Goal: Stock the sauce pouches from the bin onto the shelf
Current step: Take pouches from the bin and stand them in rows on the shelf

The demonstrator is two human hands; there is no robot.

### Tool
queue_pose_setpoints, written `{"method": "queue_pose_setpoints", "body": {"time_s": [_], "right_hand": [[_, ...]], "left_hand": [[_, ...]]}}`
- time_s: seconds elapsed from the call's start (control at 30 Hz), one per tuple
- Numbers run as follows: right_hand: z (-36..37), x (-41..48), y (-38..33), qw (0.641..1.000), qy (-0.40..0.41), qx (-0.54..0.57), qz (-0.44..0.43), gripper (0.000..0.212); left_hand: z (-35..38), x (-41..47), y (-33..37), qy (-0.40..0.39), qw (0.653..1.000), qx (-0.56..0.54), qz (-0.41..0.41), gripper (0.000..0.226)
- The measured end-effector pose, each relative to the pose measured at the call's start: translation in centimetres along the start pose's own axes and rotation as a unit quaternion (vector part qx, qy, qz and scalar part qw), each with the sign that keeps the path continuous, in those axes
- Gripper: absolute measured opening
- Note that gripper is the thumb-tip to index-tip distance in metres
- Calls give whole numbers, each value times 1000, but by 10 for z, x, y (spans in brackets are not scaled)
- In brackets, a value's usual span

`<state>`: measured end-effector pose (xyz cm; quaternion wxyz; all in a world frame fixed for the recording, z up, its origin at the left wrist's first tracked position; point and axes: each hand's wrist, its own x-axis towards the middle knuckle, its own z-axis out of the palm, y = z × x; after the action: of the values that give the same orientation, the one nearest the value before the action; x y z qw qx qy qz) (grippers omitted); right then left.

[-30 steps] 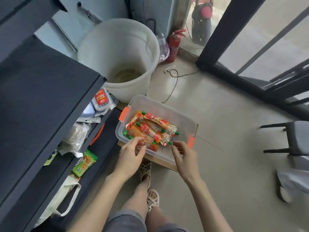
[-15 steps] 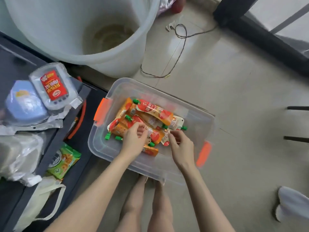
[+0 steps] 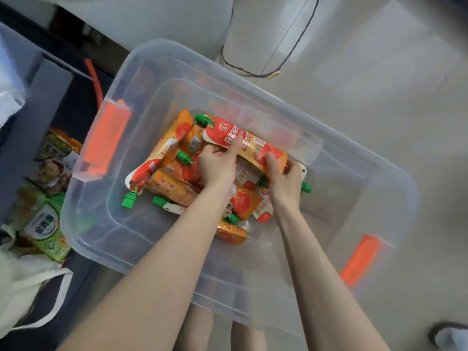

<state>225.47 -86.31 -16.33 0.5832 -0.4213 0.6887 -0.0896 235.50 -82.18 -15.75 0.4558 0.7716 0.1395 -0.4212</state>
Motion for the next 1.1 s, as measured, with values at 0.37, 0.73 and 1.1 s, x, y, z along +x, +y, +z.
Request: {"method": "queue_pose_setpoints", "body": {"time_s": [0.37,0.73,1.1], "right_hand": [[-34,-31,13,975,-52,138,168,35],[-47,-52,30,974,72,168,135,47],[-56,-33,46,989,49,43,129,52]], "left_hand": [[-36,-18,-11,-115,992,55,-18,8],[-16,-41,-7,95,984,146,-49,71],[-6,-45,-25,55,974,217,41,42]]}}
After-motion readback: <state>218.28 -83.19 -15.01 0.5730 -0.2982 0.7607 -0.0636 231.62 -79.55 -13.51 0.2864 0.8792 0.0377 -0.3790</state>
